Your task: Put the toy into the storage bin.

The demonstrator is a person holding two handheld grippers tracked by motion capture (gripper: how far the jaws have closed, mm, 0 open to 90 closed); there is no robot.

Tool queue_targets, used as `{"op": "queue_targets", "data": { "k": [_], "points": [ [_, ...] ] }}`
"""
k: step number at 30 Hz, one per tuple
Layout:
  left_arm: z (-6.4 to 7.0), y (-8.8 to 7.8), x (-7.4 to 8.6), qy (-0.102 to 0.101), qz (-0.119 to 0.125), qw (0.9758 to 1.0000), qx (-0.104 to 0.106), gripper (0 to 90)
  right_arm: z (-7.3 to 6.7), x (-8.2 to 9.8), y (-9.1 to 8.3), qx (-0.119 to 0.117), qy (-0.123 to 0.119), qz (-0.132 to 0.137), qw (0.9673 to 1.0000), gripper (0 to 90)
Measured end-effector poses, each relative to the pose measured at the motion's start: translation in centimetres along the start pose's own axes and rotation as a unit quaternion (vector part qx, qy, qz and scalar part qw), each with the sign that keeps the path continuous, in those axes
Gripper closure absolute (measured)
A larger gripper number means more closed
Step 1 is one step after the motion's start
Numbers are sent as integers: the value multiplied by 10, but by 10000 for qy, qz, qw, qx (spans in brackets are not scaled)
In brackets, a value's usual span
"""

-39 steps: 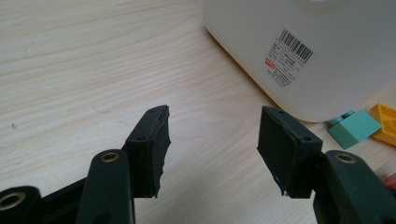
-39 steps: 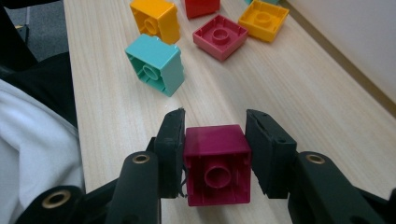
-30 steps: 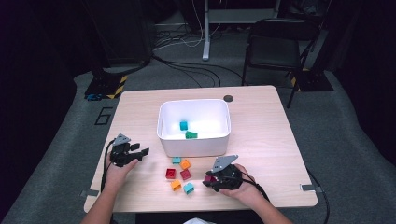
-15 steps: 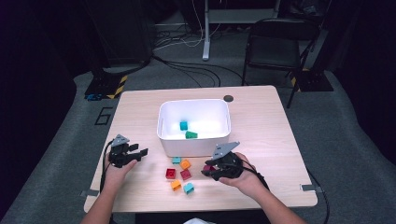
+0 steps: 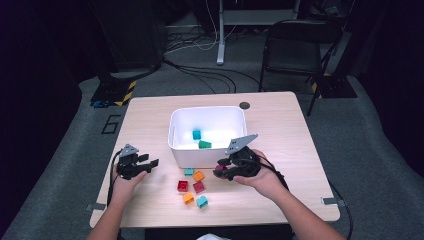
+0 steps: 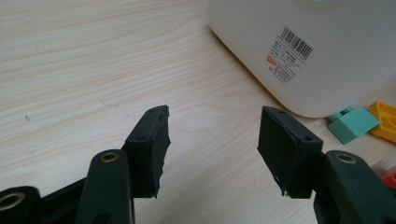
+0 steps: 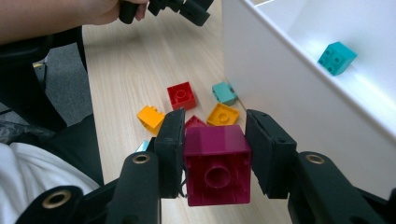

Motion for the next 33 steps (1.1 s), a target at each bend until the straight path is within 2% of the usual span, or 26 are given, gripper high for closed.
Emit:
{"op": "queue_targets", "data": {
  "k": [8,11,18,24,33],
  "points": [
    [0,0,0,-6,16,10000,8,428,3,-17,-12,-68,11,55,10000,583],
    [0,0,0,6,9,10000,17,428,5,-29,-18,-84,16,112,9999,583],
    [0,0,-1,10,12,10000,27,428,10,-47,-25,-5,-62,155,9999,583],
    [1,0,-1,19,13,10000,40,428,20,-59,-22,92,-56,130,9999,583],
    [0,-2,0,17,38,10000,38,428,42,-78,-14,342,-45,81,9994,583]
  ]
}}
Point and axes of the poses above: each handheld gripper's, and its own axes: y roughly forward along the jaws, x roughly out of its underside, z roughly to its right, the point moved 10 cm from there along y, roughly forward along the jaws, and after that the axes turned 10 degrees about -z, right-handed, at the moved point
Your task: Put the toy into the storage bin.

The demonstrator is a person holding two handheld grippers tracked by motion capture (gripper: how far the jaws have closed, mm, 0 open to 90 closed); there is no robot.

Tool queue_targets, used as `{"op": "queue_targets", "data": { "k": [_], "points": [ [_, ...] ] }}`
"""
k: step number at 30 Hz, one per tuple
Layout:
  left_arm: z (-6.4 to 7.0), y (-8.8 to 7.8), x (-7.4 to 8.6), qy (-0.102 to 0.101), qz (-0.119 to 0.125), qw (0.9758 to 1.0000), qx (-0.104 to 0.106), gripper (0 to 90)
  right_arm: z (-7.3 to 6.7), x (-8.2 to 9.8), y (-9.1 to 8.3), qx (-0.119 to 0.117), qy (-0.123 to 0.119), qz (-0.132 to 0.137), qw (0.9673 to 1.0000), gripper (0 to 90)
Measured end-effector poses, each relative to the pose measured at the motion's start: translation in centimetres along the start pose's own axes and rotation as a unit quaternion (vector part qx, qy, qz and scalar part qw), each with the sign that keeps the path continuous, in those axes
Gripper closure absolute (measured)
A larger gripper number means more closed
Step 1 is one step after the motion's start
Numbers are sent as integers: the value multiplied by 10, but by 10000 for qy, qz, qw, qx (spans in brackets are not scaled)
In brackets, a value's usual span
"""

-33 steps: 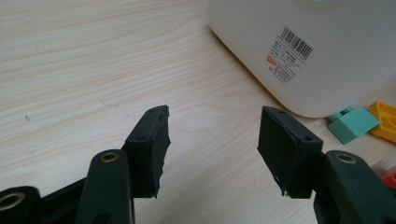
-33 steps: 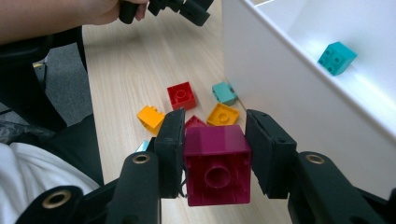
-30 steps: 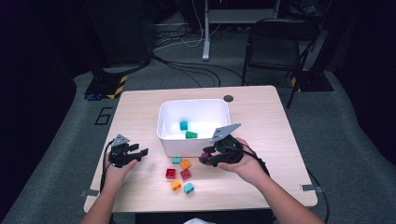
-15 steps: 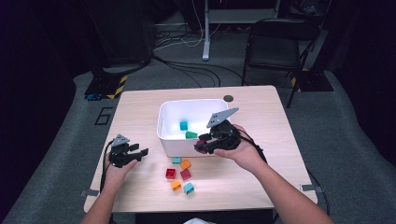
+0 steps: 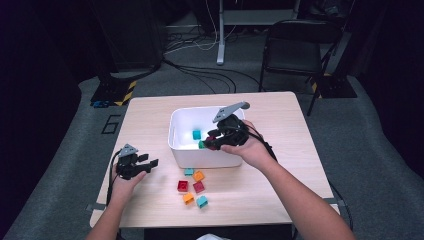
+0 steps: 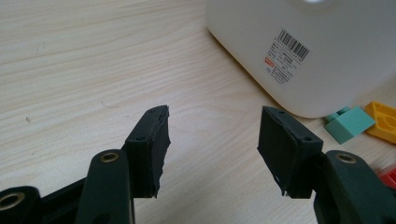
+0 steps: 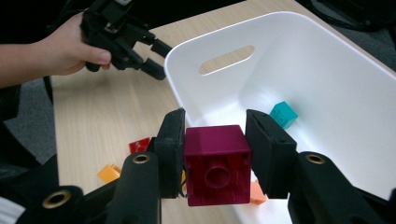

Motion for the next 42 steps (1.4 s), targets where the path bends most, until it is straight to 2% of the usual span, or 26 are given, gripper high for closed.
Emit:
{"op": "queue_targets", "data": {
  "k": [4,25,32,37,42],
  "points": [
    [0,0,1,18,-25,10000,-6,428,13,-12,8,85,32,1,10000,583],
    [-2,-3,3,-18,3,10000,-28,428,45,-49,53,314,137,-2,9994,583],
    [-3,-3,3,-35,3,10000,-20,428,57,-50,66,390,151,-48,9991,583],
    [-3,-4,4,-25,4,10000,-26,428,73,-45,76,528,197,-158,9983,582],
    [-4,-4,5,-33,-9,10000,-34,428,78,-41,82,492,216,-265,9982,582]
  ]
}}
Point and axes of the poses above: each handheld gripper's, and its own axes: y roughly forward along the jaws, x roughly out of its underside, z roughly to its right, the point moved 10 cm from there along y, roughly forward along the jaws, and after that the axes turned 10 degrees about -z, right-handed, at the moved point
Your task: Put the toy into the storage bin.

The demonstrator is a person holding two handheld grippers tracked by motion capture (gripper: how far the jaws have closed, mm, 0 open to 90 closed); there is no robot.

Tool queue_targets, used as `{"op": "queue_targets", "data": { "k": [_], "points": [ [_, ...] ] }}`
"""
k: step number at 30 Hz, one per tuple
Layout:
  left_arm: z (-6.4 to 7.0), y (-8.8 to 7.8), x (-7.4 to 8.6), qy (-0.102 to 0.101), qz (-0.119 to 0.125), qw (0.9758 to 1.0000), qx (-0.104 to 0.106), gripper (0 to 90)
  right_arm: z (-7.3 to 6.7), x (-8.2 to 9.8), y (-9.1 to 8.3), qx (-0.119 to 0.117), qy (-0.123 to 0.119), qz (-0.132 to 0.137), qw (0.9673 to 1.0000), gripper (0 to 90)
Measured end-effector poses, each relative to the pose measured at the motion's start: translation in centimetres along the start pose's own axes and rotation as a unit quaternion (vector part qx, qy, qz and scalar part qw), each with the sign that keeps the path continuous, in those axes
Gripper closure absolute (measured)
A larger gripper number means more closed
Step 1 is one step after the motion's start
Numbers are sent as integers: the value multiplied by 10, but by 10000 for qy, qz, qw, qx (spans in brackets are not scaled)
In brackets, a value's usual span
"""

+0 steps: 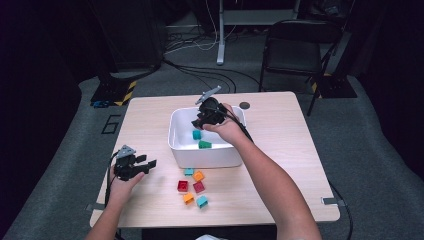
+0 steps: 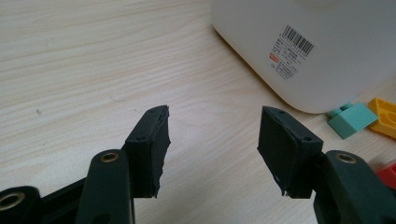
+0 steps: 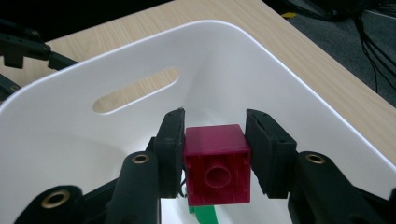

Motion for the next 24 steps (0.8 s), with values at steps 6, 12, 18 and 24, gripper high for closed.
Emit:
{"op": "queue_targets", "data": {
  "k": [6,12,18,24],
  "points": [
    [0,0,0,15,-6,10000,-7,428,4,4,12,8,29,-141,9999,579],
    [0,1,1,14,4,10000,-14,428,3,5,17,-56,164,-191,9997,526],
    [1,1,1,21,-26,10000,2,428,-4,3,5,-60,154,-107,9998,512],
    [2,1,1,13,-19,10000,-8,428,-17,-6,-28,-14,-9,330,9995,510]
  ]
}}
Point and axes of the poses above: each handheld gripper's, and its own axes: y roughly forward along the jaws, x roughly out of its underside, z roughly to its right, the point moved 10 cm from there along y, roughly forward along the jaws, and after that the axes turned 10 degrees about -z, right-handed, at the moved point
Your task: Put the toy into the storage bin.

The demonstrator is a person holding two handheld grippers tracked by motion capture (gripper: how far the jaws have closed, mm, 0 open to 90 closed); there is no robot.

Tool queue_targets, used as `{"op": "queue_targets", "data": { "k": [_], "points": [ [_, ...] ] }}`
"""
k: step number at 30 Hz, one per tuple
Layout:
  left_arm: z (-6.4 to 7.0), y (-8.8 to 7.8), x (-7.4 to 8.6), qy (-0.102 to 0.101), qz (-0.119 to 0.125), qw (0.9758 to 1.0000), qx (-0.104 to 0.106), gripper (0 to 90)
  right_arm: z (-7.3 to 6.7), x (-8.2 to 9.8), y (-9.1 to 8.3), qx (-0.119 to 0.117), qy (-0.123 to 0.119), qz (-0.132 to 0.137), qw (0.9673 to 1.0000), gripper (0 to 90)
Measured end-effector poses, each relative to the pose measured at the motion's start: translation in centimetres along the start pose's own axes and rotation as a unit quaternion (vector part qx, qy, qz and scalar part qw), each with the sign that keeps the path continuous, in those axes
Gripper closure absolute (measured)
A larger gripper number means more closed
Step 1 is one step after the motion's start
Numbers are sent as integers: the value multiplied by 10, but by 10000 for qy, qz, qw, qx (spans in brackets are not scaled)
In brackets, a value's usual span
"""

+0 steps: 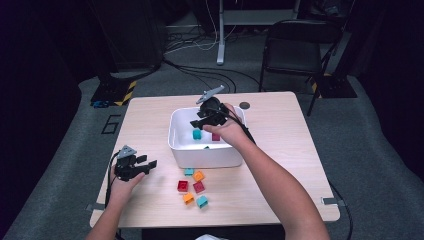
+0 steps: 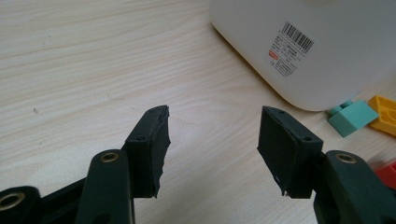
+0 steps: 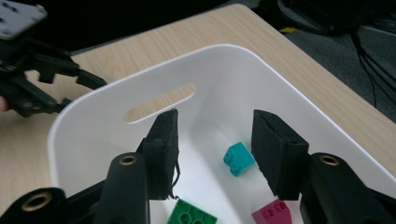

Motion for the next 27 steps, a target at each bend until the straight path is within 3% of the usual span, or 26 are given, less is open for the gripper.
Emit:
{"op": "queue_targets", "data": {
  "k": [4,9,13,19,27],
  "points": [
    [0,1,0,12,-16,10000,7,428,-11,1,-21,-9,-132,144,9998,510],
    [1,1,0,-2,-16,10000,22,428,-20,9,-32,-21,-148,165,9998,507],
    [4,1,-1,40,-22,10000,35,429,-35,19,-45,-38,-345,219,9992,505],
    [12,-1,0,107,-6,9999,118,436,-55,39,-52,-60,-502,246,9984,506],
    [27,-3,0,243,-31,9993,275,453,-74,66,-48,-100,-560,248,9981,506]
  ]
}}
Point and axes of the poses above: each handheld gripper's, and its own axes: y roughly forward along the jaws, x roughly out of its underside, z roughly to its right, the point moved 10 cm from there along y, roughly forward along the jaws, and after that the axes turned 10 degrees about -z, right-handed, at the moved point
